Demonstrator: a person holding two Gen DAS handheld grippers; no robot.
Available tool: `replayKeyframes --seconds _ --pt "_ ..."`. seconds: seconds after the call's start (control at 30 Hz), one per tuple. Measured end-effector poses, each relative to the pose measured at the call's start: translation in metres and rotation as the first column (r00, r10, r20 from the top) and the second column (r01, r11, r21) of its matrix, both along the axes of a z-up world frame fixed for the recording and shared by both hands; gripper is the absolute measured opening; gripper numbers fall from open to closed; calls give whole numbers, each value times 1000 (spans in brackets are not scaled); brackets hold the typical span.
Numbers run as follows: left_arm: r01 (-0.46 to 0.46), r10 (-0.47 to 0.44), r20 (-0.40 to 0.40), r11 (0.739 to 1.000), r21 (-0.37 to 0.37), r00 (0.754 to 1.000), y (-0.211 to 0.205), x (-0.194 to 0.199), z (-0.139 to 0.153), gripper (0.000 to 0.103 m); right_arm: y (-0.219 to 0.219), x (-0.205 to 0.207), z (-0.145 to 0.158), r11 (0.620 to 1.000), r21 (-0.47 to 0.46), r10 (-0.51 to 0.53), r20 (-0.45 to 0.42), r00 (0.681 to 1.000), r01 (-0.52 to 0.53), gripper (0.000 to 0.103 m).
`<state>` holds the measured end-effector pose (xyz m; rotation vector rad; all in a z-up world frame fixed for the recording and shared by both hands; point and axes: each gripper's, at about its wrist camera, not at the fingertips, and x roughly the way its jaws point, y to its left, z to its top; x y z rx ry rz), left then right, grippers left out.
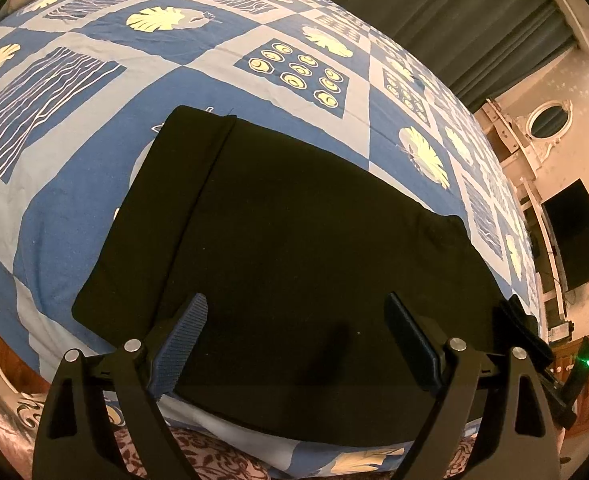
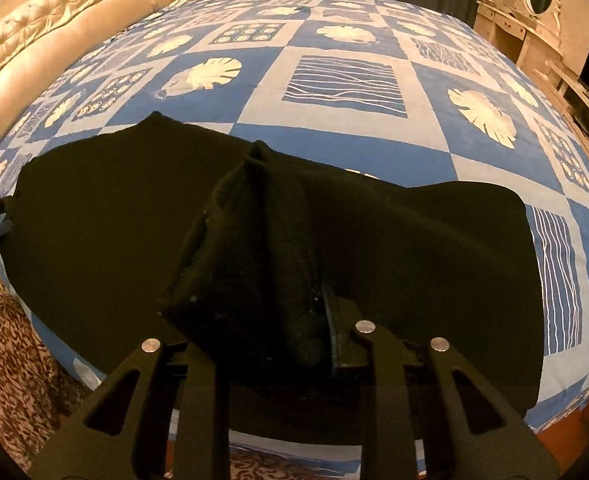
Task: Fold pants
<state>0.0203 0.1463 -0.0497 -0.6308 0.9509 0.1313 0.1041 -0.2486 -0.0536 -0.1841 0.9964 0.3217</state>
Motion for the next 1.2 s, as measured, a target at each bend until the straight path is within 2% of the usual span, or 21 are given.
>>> replayKeyframes --seconds 0.13,0.2,0.27,0.53,0.63,0.8,0.93,1.03,1.13,1.2 --pt "4 -4 -2 1000 7 1000 -1 1 0 89 0 0 -3 1000 10 -7 -7 1000 7 29" --pt "2 -2 -2 1000 5 1000 -1 1 0 90 3 -2 -2 1000 9 -7 -7 1000 7 34" --pt "2 -2 -2 1000 4 1000 -1 1 0 90 5 -4 -1 1000 31 2 -11 1000 -2 43" --pt "2 -2 -2 1000 5 1000 -1 1 0 90 22 -16 3 984 164 80 -86 993 -65 53" --pt "2 -2 -2 1000 5 1000 -1 1 0 90 29 -23 1 971 227 104 -135 985 -72 66" --pt "5 -4 -3 1000 8 1000 -2 2 0 90 35 -35 11 957 277 128 -152 980 -82 68" --pt "9 -9 -3 1000 11 1000 -3 1 0 90 16 -43 41 904 418 152 -129 980 -85 68" --pt "8 -8 -2 1000 8 1000 -3 0 0 90 -24 -39 69 852 523 95 -108 990 -25 69" --pt "8 -8 -3 1000 9 1000 -3 0 0 90 -98 -30 91 801 587 -85 -83 993 118 71" --pt "10 -10 -4 1000 12 1000 -4 0 0 90 -146 -27 88 762 603 -221 -100 970 236 72"
